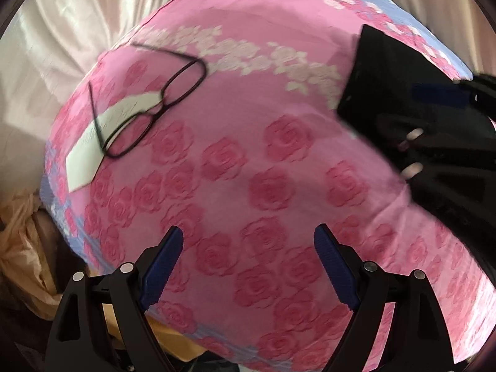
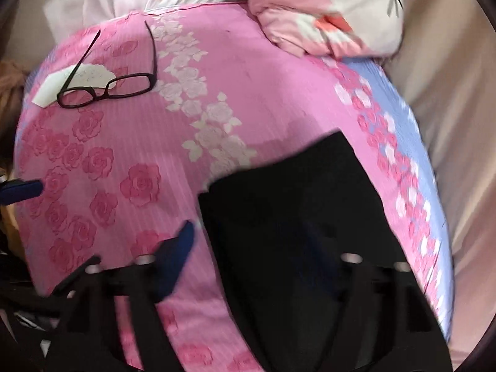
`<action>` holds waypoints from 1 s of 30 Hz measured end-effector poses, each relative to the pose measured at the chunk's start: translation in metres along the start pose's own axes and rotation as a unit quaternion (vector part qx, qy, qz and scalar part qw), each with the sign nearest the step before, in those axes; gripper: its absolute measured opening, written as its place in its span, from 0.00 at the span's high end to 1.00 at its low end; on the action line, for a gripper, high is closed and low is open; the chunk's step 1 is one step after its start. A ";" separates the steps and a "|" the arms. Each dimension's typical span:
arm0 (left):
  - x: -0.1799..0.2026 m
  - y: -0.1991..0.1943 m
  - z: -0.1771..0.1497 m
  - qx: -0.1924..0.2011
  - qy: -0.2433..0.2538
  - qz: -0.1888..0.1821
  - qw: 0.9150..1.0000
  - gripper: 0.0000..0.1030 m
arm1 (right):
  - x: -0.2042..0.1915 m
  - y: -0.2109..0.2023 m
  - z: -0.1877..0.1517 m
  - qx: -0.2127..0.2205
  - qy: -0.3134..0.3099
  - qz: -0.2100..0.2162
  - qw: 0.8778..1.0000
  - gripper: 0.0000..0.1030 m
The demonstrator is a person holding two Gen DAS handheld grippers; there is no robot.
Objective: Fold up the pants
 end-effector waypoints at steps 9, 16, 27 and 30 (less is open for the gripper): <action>-0.005 -0.004 -0.029 -0.006 -0.030 -0.008 0.999 0.18 | -0.007 0.028 0.005 -0.013 0.011 -0.008 1.000 0.30; -0.006 -0.018 -0.033 0.003 -0.040 -0.002 0.999 0.18 | 0.006 0.032 0.010 -0.038 0.044 0.037 0.998 0.52; 0.005 -0.040 0.010 0.034 -0.008 0.016 0.999 0.18 | 0.086 -0.041 0.020 0.004 0.222 0.145 0.964 0.85; 0.028 -0.054 0.035 0.051 0.014 0.013 0.998 0.18 | 0.133 -0.080 0.011 0.033 0.297 0.177 0.938 0.85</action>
Point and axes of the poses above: each gripper's, at about its wrist camera, not at the fingertips, and y roughly the way its jaws point, x to its right, z to its top, the point moved 10 cm from there along y, roughly the way its jaws point, and after that the axes turned 14 degrees about y, right-handed, at the moved point
